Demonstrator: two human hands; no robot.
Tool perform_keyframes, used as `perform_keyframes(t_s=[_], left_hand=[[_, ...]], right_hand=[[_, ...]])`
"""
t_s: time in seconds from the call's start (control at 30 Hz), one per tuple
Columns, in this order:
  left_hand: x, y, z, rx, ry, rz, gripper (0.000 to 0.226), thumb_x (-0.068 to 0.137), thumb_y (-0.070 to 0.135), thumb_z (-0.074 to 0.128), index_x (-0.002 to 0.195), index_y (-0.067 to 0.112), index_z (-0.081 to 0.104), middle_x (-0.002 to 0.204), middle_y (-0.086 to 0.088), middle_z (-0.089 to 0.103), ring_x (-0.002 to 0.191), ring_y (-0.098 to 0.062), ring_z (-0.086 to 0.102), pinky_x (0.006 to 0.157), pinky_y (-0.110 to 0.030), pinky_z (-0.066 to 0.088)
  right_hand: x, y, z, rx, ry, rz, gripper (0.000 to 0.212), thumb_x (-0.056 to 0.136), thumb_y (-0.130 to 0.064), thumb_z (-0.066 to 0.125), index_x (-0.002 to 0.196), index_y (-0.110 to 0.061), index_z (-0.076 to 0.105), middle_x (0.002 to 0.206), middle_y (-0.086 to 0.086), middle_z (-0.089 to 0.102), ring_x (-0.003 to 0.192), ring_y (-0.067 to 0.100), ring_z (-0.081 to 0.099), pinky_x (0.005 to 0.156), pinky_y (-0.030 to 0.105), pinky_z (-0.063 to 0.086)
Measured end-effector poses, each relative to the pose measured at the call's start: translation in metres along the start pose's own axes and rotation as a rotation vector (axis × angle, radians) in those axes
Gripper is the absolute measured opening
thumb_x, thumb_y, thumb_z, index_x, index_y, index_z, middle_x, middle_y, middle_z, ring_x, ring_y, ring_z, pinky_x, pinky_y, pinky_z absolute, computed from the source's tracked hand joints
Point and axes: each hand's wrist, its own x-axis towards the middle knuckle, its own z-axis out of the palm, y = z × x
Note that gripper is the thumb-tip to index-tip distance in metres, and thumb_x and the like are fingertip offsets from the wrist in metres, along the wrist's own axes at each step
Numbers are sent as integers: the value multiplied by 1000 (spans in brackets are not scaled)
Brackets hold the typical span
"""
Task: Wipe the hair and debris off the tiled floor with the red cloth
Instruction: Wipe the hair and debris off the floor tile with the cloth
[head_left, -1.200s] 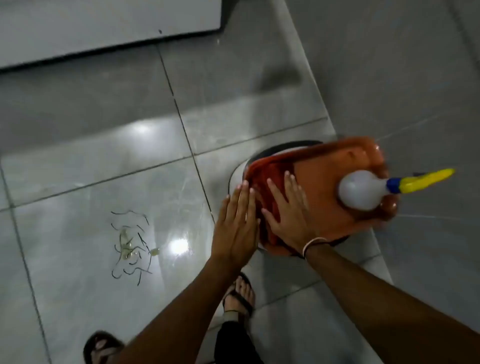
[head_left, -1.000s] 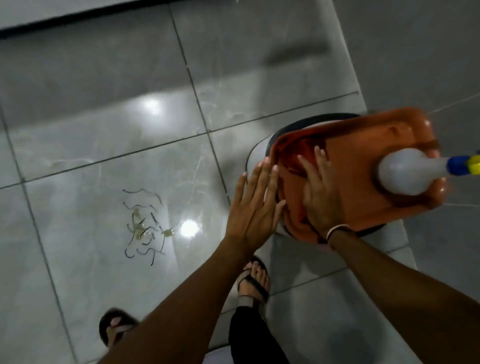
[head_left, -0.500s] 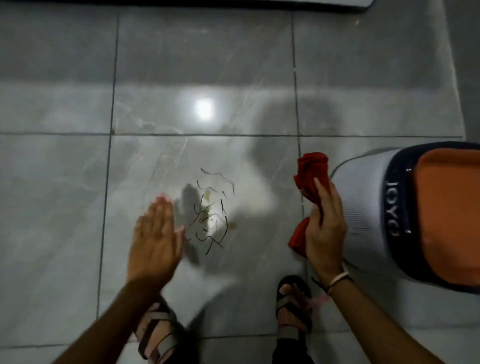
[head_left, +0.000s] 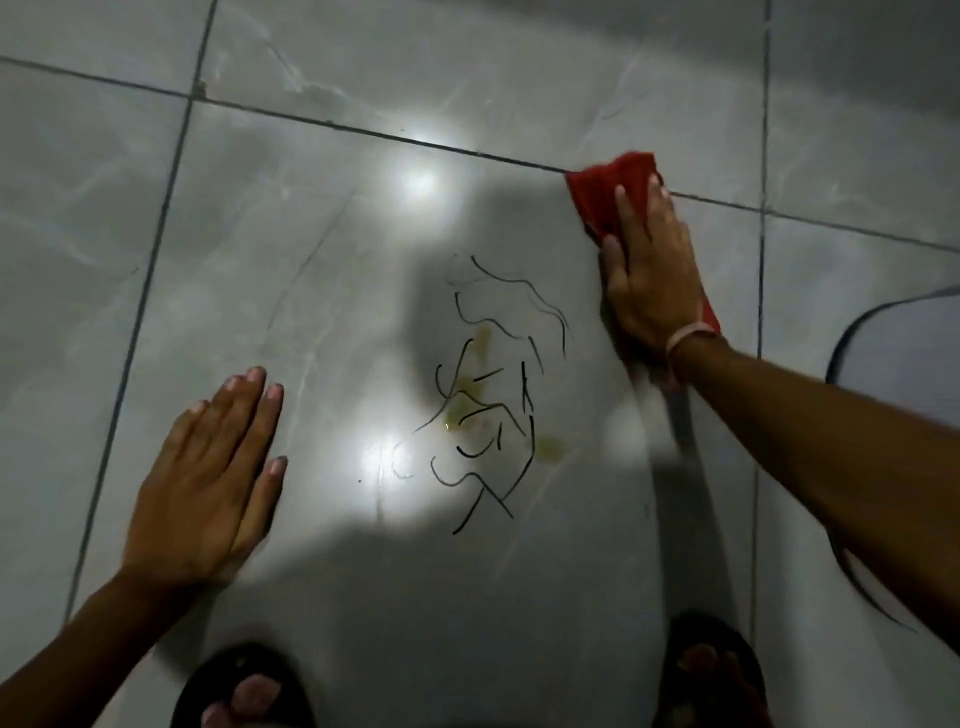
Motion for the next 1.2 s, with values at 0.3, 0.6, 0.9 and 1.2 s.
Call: perform_keyframes(t_s=[0.3,0.6,0.9,1.2], left_hand=[[2,4,-7,-19,-12,-40,64,105,32,31,163,5,28,172,-13,26,160,-25,23,132,-35,10],[4,4,-6,-3,8,-20,63,104,28,34,162,4,29,172,-14,27,161,-25,22,132,-36,11],[2,-1,-3,22,1,-7,63,105,29,33,163,4,27,173,-15,26,161,-26,22,130,-42,18],[2,2,-3,15,-8,-20,63,105,29,32,162,4,27,173,-15,25,162,-26,21,132,-36,11]], right_hand=[[-102,-116,34,25,-119,-584,57,101,-28,59,153,-10,43,163,25,34,155,38,29,130,50,24],[-157,-98,49,171,-359,-1360,43,95,-13,64,138,-10,63,152,17,55,144,32,50,117,49,45],[12,-88,24,65,112,-138,52,106,-14,48,156,-11,36,168,21,25,157,36,25,130,49,27],[-223,-71,27,105,-497,-1230,50,104,-23,40,153,-13,43,164,11,38,157,25,29,129,41,30]])
